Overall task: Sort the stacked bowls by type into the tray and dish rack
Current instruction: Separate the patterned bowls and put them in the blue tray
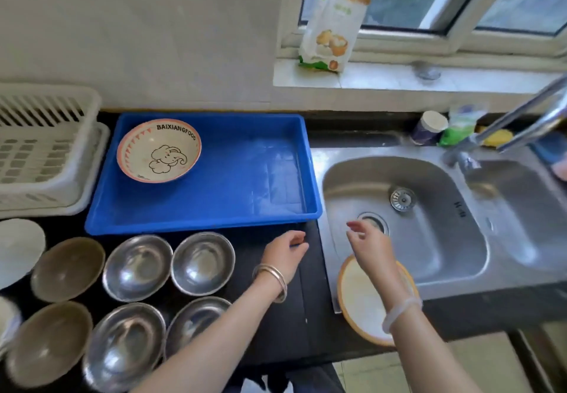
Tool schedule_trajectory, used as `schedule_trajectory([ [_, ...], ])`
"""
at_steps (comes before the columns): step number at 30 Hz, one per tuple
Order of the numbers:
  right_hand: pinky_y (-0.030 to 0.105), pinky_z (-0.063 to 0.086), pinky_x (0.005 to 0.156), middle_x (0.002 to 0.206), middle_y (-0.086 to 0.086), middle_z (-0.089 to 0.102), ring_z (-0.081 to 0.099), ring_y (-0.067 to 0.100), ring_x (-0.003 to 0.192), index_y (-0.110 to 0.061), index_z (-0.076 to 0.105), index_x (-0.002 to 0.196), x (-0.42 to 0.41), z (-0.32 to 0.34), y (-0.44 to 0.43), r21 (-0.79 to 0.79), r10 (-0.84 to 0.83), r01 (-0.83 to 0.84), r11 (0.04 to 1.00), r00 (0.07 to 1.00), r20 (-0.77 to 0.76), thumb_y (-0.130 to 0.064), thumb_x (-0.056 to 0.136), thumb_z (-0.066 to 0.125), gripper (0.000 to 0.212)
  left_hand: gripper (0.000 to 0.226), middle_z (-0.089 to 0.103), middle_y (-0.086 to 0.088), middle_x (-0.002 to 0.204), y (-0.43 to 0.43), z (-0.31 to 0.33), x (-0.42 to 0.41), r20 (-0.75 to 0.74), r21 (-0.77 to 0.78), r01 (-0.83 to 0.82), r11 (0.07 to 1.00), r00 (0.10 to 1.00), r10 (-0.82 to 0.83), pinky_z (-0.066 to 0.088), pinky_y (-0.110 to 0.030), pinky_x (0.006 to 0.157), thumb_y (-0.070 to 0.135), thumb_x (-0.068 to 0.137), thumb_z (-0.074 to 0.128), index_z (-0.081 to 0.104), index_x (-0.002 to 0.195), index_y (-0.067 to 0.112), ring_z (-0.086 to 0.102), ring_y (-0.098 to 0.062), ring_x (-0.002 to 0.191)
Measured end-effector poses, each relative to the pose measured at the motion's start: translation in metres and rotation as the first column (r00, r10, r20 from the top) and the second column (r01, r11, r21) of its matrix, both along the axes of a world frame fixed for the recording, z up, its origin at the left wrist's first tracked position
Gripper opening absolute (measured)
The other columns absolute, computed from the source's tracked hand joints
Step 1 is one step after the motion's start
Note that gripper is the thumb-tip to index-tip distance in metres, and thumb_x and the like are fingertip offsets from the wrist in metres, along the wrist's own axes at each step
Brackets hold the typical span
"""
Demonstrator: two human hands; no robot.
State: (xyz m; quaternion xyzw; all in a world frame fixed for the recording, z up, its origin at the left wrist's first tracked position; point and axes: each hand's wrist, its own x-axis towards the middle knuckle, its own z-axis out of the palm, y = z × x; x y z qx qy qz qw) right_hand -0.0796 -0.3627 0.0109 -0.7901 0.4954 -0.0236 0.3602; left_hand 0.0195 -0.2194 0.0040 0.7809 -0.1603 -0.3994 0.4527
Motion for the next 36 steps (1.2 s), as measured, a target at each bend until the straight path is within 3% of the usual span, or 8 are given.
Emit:
schedule_trajectory([
  [4, 0.034, 0.043, 0.092, 0.124, 0.010, 0.065, 0.057, 0.029, 0.115, -0.013, 0.061, 0.123, -0.068, -0.008, -0.019, -0.071, -0.097, 0.089, 0.993, 0.989, -0.113, -0.011, 0.089, 0.053, 0.035, 0.042, 0.058, 0.000, 0.130, -0.020, -0.012, -0.039, -0.039, 0.101, 0.158, 0.982, 0.987, -0.155, 0.046, -0.031, 0.099, 0.028, 0.089, 0.056, 0.052, 0.129, 0.018, 0.055, -0.016, 0.115],
  [6, 0.037, 0.045, 0.089, 0.119, 0.011, 0.067, 0.058, 0.031, 0.112, -0.012, 0.061, 0.123, -0.092, -0.012, -0.024, -0.056, -0.134, 0.128, 0.990, 0.985, -0.112, -0.012, 0.091, 0.052, 0.033, 0.043, 0.056, -0.003, 0.130, -0.025, -0.017, -0.053, -0.153, 0.110, 0.172, 0.979, 0.976, -0.155, 0.051, -0.036, 0.093, 0.029, 0.089, 0.056, 0.050, 0.130, 0.019, 0.054, -0.020, 0.116],
  [9, 0.034, 0.046, 0.072, 0.093, 0.011, 0.072, 0.063, 0.031, 0.091, -0.010, 0.070, 0.100, -0.112, -0.017, -0.029, 0.022, -0.163, 0.166, 0.986, 0.982, -0.100, -0.019, 0.092, 0.056, 0.019, 0.037, 0.059, -0.004, 0.118, -0.031, -0.020, -0.067, -0.356, 0.114, 0.142, 0.983, 0.930, -0.093, 0.057, -0.029, 0.073, 0.024, 0.091, 0.053, 0.051, 0.127, 0.018, 0.061, -0.023, 0.101],
  [12, 0.032, 0.038, 0.055, 0.058, 0.000, 0.056, 0.054, 0.026, 0.066, -0.016, 0.060, 0.066, -0.119, -0.018, -0.030, 0.025, -0.153, 0.158, 0.987, 0.980, -0.128, -0.029, 0.093, 0.056, 0.030, 0.022, 0.061, 0.001, 0.094, -0.034, -0.017, -0.073, -0.462, 0.099, 0.089, 0.991, 0.886, -0.034, 0.058, -0.024, 0.055, 0.022, 0.093, 0.050, 0.053, 0.114, 0.020, 0.066, -0.019, 0.079],
  [18, 0.025, 0.032, 0.047, 0.053, -0.006, 0.053, 0.048, 0.013, 0.055, -0.018, 0.058, 0.063, -0.110, -0.010, -0.033, -0.019, -0.076, 0.074, 0.997, 0.990, -0.122, -0.030, 0.092, 0.059, 0.031, 0.016, 0.063, -0.001, 0.093, -0.028, -0.006, -0.059, -0.417, 0.067, -0.004, 0.998, 0.908, 0.032, 0.053, -0.018, 0.047, 0.025, 0.092, 0.050, 0.056, 0.107, 0.021, 0.066, -0.017, 0.077],
  [23, 0.029, 0.036, 0.054, 0.067, 0.004, 0.065, 0.057, 0.024, 0.069, -0.012, 0.071, 0.078, -0.067, 0.011, -0.028, -0.058, -0.004, 0.001, 0.998, 0.999, -0.053, -0.027, 0.090, 0.059, 0.023, 0.019, 0.069, -0.007, 0.093, -0.011, 0.015, -0.018, -0.378, -0.003, -0.169, 0.986, 0.913, 0.155, 0.054, -0.019, 0.053, 0.028, 0.088, 0.057, 0.063, 0.098, 0.013, 0.069, -0.018, 0.078],
  [32, 0.013, 0.035, 0.044, 0.051, 0.000, 0.055, 0.050, 0.015, 0.053, -0.011, 0.059, 0.055, 0.069, 0.038, 0.009, -0.031, 0.119, -0.115, 0.993, 0.984, 0.135, -0.024, 0.087, 0.060, 0.034, 0.020, 0.061, -0.008, 0.093, 0.052, 0.053, 0.066, -0.370, -0.144, -0.575, 0.806, 0.786, 0.495, 0.055, -0.030, 0.062, 0.025, 0.090, 0.055, 0.056, 0.097, 0.007, 0.060, -0.019, 0.076],
  [36, 0.038, 0.060, 0.060, 0.070, 0.018, 0.069, 0.068, 0.029, 0.064, 0.005, 0.069, 0.077, 0.139, 0.040, 0.036, 0.076, 0.127, -0.147, 0.986, 0.965, 0.229, -0.020, 0.087, 0.060, 0.028, 0.014, 0.058, -0.015, 0.107, 0.085, 0.059, 0.101, -0.389, -0.214, -0.724, 0.656, 0.679, 0.622, 0.053, -0.038, 0.078, 0.015, 0.089, 0.055, 0.058, 0.100, 0.007, 0.059, -0.023, 0.090],
])
